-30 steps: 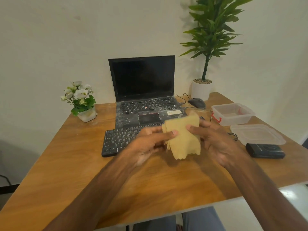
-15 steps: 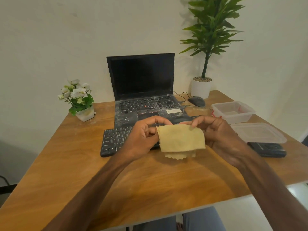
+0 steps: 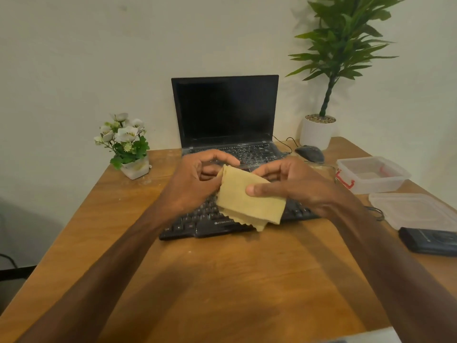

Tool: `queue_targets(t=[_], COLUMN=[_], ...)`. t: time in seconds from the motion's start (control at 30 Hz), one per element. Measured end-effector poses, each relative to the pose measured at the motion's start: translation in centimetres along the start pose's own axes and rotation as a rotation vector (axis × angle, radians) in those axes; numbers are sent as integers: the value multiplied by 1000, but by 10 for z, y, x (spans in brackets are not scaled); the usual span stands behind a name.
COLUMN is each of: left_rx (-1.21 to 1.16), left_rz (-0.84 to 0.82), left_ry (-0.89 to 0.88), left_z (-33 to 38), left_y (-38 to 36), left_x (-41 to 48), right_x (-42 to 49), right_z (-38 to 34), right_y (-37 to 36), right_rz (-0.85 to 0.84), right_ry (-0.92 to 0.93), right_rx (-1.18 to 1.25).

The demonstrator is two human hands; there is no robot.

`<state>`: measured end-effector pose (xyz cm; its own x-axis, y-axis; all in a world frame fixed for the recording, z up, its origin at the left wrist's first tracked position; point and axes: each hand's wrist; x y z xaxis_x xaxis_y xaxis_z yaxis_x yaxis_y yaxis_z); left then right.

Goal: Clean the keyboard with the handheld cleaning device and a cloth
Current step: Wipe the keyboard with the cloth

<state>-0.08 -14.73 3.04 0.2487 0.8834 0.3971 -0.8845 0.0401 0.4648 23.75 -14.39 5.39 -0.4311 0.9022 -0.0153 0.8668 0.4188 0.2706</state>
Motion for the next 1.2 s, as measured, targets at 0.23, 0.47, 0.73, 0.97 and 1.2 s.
queue_targets(t=[0.23,0.47,0.73,0.97,1.2], left_rx=[95,358,314,430,490], left_rz=[305,315,-266,-285,-306], left_ry=[76,234,408,319,363], left_z=[-46,-85,-103,-112,-117], left_y=[25,49,60,63,63], left_x=[3,-18,-49,-52,-56], right_x=[60,105,144,149,154], right_z=[-6,-6,15,32,27], right_y=[-26,-52,-97,-131,-116], right_rz=[-104,149,278,77,303], right_ry=[-150,-77,343,404,311], right_rx=[181,444,-412,-650,-527])
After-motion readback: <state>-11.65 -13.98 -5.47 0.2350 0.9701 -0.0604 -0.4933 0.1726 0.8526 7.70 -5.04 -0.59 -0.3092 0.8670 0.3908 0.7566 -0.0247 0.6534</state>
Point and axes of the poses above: each hand's wrist, its own x-axis towards the middle knuckle, its own y-axis out of the back of the hand, z = x × y, and after that the axes turned 7 degrees about x, right-handed
